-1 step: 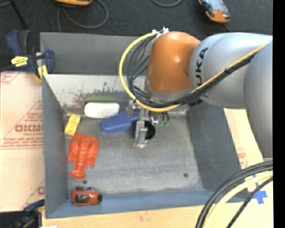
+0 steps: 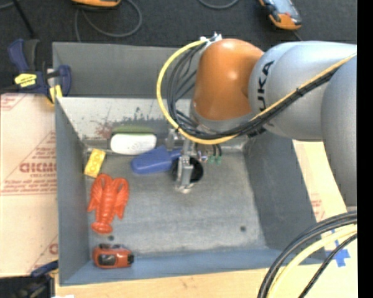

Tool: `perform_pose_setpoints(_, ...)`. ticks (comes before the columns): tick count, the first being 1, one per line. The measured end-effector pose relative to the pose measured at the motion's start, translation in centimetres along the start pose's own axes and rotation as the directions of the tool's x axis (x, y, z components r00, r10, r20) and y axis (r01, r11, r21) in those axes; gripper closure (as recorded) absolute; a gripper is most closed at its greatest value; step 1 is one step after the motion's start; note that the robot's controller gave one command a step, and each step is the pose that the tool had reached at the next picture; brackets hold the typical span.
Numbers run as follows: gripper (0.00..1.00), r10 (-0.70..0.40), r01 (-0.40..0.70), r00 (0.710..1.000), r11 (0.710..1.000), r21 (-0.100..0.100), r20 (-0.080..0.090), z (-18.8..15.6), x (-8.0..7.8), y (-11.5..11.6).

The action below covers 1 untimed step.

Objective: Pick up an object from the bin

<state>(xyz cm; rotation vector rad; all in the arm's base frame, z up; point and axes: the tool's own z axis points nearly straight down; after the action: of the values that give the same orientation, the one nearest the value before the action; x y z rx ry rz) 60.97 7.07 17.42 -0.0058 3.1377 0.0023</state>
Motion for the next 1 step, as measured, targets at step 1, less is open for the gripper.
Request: perform_pose_setpoints(1, 0.0, 0.044, -0.043, 0.999, 0.999, -0.002, 0.008, 4.26, 0.9, -2.92)
